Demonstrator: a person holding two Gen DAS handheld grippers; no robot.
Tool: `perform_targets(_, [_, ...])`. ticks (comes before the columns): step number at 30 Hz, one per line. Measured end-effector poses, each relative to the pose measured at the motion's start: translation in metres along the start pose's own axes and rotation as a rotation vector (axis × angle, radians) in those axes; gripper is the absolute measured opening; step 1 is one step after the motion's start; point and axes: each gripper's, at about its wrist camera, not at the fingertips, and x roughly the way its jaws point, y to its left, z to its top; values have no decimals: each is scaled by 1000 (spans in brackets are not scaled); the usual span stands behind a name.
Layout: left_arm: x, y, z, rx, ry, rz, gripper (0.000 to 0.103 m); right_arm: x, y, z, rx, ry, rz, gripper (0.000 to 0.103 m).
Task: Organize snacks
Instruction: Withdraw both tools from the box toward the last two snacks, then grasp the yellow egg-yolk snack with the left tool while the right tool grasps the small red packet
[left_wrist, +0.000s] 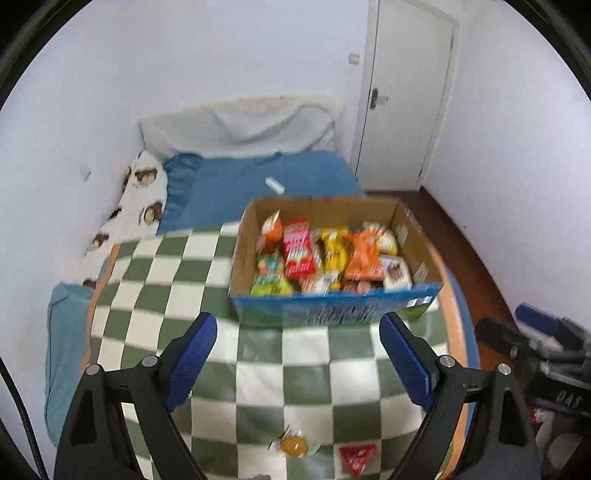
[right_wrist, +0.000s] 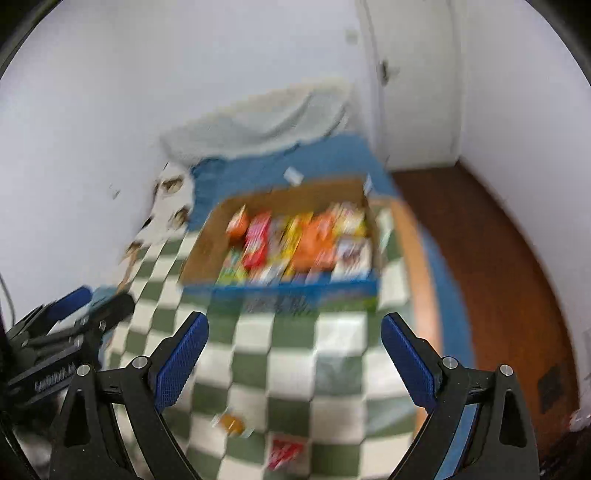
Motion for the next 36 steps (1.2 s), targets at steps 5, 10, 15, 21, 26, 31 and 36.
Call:
perform_targets(5, [43, 16, -51, 19, 193, 43, 90, 70, -8, -72, 55, 278, 80, 74])
perform_targets(10, [94, 22, -115, 59, 399, 88, 90, 135, -13, -148, 137, 513, 117, 74])
perform_targets(15, [126, 33, -159, 26, 538, 85, 90, 185, -9, -197, 182, 641, 123, 74])
perform_targets(21, [152, 34, -178, 0, 586, 47, 90, 209, -3, -220, 109, 644, 47, 45])
perform_targets(26, [170, 16, -180, 33, 607, 0, 84, 191, -6, -218, 69, 599, 31, 41])
perform_targets(31, [200, -4, -198, 96, 702, -36, 57, 175, -12, -207, 49, 558, -4, 41])
perform_targets(36, [206, -4, -206, 91, 712, -34, 57, 177, -20, -200, 63, 555, -10, 41])
